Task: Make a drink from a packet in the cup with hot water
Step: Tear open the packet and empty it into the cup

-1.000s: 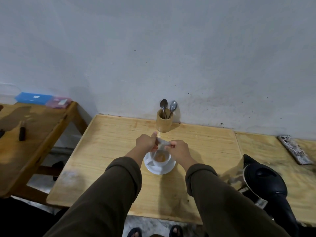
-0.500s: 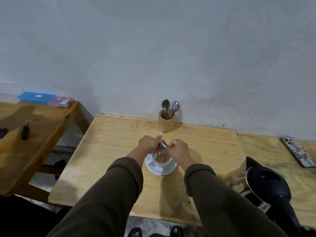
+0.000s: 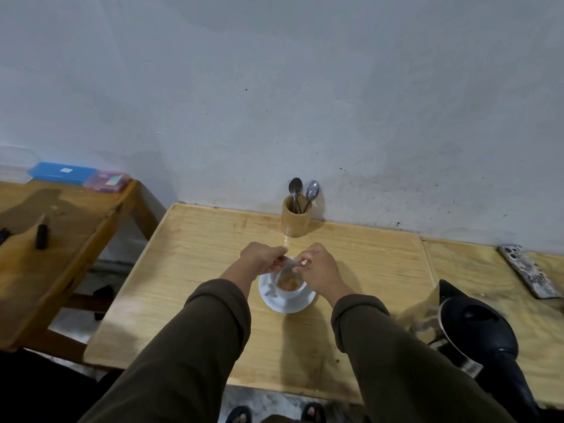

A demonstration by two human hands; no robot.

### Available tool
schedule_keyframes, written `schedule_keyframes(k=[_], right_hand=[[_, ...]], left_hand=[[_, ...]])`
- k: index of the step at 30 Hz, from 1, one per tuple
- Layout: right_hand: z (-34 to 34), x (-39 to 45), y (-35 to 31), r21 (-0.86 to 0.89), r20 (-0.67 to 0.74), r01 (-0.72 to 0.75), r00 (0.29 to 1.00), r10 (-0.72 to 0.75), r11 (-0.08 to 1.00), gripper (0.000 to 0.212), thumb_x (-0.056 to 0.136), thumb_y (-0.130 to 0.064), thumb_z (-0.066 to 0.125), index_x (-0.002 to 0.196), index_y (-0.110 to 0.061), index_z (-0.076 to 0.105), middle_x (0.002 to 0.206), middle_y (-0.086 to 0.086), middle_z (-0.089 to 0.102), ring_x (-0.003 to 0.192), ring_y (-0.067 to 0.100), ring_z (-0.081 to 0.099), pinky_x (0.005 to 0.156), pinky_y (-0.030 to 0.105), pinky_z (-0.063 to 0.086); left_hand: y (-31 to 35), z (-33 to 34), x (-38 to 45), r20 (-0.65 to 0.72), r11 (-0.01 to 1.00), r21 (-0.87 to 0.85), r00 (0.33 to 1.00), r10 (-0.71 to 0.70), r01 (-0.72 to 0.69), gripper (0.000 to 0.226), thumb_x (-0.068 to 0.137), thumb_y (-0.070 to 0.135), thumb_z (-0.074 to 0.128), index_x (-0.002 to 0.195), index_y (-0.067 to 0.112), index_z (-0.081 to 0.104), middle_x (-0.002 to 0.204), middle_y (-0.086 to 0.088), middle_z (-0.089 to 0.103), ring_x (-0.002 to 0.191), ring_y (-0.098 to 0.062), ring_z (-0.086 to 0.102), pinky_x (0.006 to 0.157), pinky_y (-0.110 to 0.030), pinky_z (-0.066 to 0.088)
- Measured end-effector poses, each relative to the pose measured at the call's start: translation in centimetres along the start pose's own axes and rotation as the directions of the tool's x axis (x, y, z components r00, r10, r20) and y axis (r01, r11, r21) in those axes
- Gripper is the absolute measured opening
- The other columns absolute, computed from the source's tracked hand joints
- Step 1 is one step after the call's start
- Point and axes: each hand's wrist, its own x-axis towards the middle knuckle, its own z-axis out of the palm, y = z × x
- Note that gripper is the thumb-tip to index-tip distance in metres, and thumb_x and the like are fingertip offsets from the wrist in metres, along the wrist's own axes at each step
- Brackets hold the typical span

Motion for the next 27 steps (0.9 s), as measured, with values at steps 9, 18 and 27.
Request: schedule_keyframes(k=[9,18,27], right_hand=[[-0.5,-0.4,-4.0,0.370,-0.190,-0.105,0.964,0.186,0.923,0.053,0.086,-0.007,0.055,0.132,-0.031,0.042,0.119,0.006,0.055,0.107,0.022,0.056,0.085,0.031,0.047],[5.8,-0.2,-7.9,0.210,-0.023,-0.198,0.978,0.207,0.958,0.016,0.087,-0.008,0.056,0.096,-0.011,0.069,0.105,0.006,0.070,0.100,0.021,0.062,0.076,0.017,0.038],[13.4,-0.8,-8.1,-0.333,0.163,-0.157,0.961,0.221,0.930,0.027,0.094,-0.016,0.042,0.111,-0.002,0.059,0.118,0.016,0.061,0.108,0.031,0.058,0.086,0.033,0.044]], left_hand=[[-1.3,-1.9,-0.1,-0.120,0.956,-0.249,0.985,0.126,-0.153,0.012,0.084,0.002,0.067,0.077,0.012,0.065,0.079,-0.008,0.065,0.070,-0.017,0.063,0.082,-0.029,0.058],[-5.3,-6.2,-0.5,-0.309,0.980,-0.006,0.932,0.190,-0.201,0.010,0.082,0.015,0.067,0.074,0.020,0.063,0.071,-0.004,0.068,0.078,-0.024,0.068,0.086,-0.036,0.055],[-11.6,-8.6,1.5,-0.195,0.937,0.330,0.964,0.182,-0.110,0.021,0.083,0.016,0.064,0.099,0.006,0.073,0.107,-0.012,0.074,0.111,-0.027,0.063,0.092,-0.026,0.044]])
